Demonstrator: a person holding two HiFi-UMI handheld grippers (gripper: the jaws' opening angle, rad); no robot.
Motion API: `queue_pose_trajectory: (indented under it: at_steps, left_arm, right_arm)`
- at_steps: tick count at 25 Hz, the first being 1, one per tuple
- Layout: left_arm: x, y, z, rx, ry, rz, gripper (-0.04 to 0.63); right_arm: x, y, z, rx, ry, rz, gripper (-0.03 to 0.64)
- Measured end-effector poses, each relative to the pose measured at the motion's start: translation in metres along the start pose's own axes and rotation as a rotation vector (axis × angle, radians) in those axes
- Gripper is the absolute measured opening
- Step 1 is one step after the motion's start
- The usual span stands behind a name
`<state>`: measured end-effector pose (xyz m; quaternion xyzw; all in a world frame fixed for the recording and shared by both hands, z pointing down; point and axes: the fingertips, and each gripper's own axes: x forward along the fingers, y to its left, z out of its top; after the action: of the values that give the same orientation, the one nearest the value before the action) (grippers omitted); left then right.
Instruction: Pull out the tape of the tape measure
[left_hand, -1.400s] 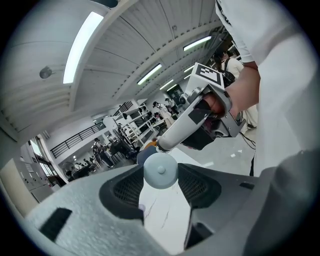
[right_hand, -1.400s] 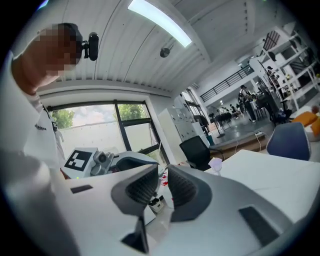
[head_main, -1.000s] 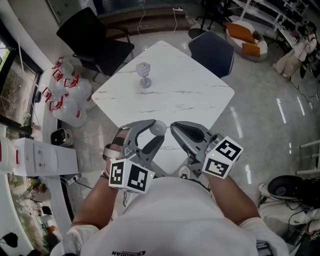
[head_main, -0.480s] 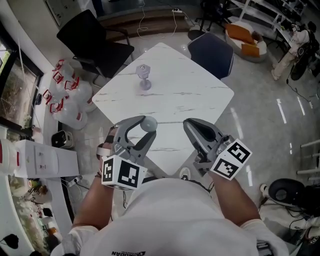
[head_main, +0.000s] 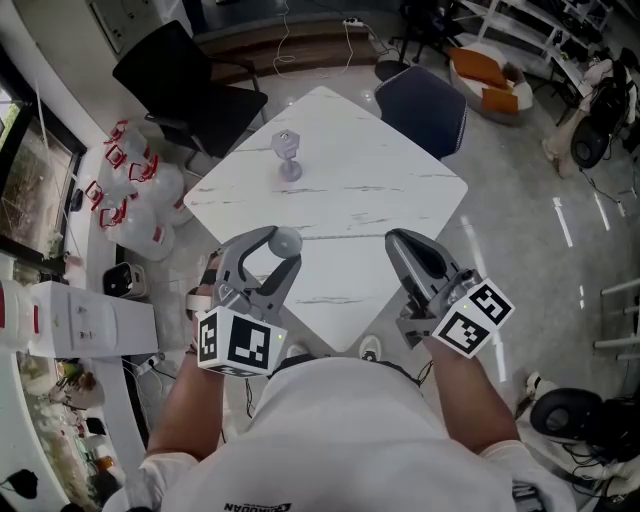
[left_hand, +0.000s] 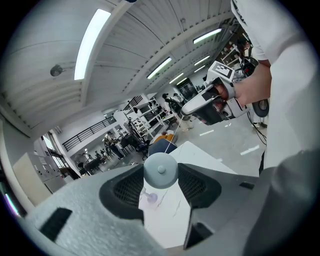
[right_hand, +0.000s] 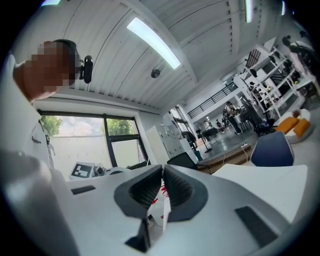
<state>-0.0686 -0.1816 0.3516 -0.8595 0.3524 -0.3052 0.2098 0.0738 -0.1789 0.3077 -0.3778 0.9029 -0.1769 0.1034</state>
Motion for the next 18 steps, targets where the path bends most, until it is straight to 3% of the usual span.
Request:
queue_pose_trajectory:
  at_steps: [11,18]
  left_arm:
    - [-0.004,0.008,0.005,0.002,-0.014,0.017,0.221]
    - [-0.006,0.020,-0.009,-0.025,0.025,0.056,0.221]
  right_arm:
    - [-0.009,-0.006,0.010,-0.027,-0.015,-0.016,0.020]
    - [-0.024,-0.027,0.023,-0.033,-0.063,-0.102,0.020]
